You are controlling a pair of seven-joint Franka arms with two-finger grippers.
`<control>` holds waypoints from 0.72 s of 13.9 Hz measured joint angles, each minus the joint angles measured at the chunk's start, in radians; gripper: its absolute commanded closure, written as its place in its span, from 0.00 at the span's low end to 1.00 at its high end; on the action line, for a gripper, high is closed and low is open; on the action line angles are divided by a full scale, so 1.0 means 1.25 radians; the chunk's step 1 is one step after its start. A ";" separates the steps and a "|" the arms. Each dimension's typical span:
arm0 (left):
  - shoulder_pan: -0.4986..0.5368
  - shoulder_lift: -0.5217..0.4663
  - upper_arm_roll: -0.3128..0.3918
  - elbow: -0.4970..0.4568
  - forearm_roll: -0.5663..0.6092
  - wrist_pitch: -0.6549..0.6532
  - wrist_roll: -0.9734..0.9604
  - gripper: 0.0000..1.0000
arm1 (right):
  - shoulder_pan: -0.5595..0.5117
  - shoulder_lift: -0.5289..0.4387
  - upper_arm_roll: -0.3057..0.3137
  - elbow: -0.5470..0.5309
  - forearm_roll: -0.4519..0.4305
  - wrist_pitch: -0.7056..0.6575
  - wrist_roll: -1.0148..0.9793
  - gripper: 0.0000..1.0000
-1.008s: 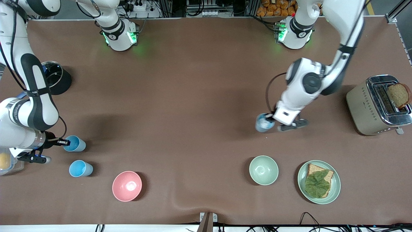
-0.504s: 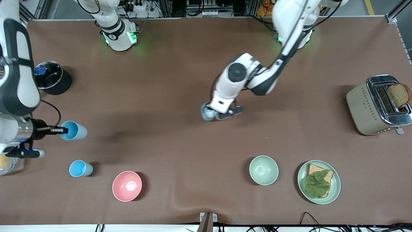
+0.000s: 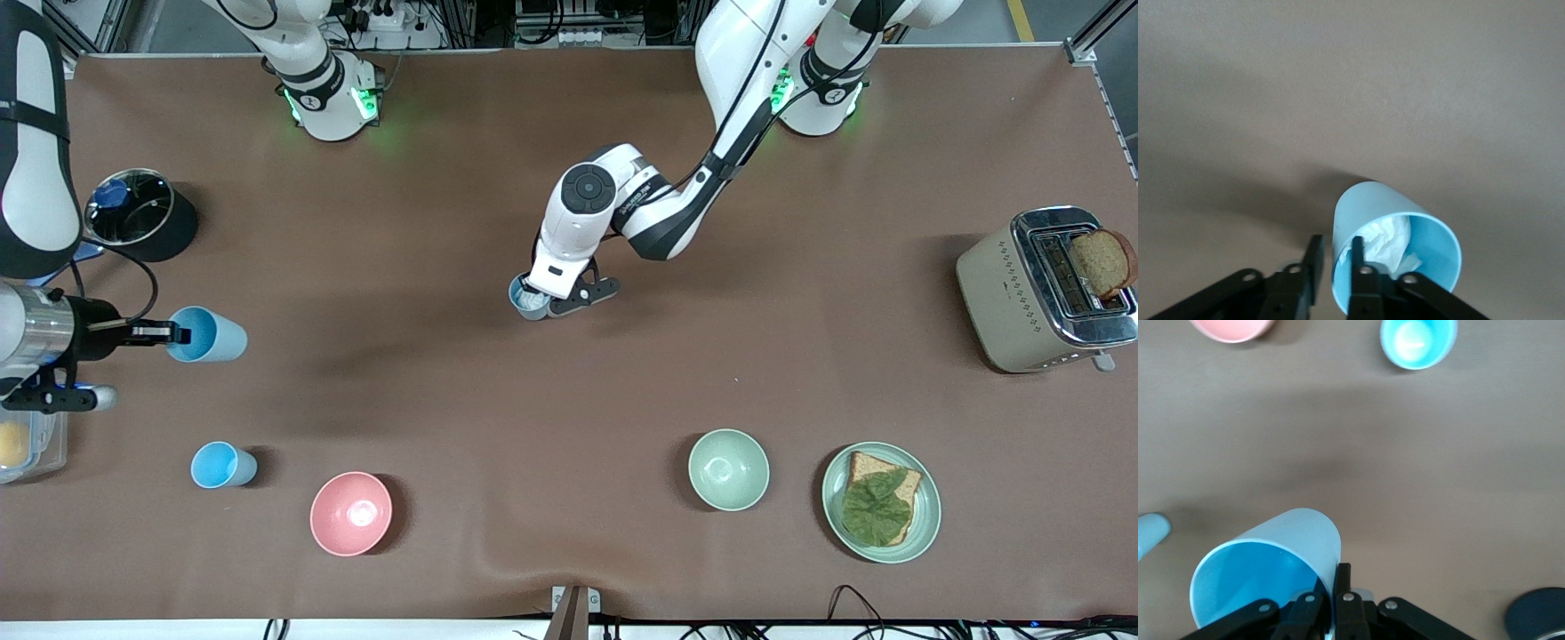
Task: Stack blue cups with both arms
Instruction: 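Carry the small cup to mid-table with the left gripper and set it down, then withdraw the left gripper while the right gripper carries the blue cup over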
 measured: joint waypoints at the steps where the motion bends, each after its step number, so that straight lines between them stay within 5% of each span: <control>1: 0.002 -0.006 0.005 0.007 0.000 -0.010 -0.003 0.00 | 0.003 0.000 0.020 0.000 0.008 0.000 0.004 1.00; 6: 0.103 -0.181 0.034 0.046 0.020 -0.216 0.020 0.00 | 0.033 -0.001 0.107 0.000 0.030 0.000 0.126 1.00; 10: 0.225 -0.341 0.037 0.045 0.043 -0.393 0.202 0.00 | 0.140 -0.012 0.145 -0.007 0.033 -0.007 0.306 1.00</control>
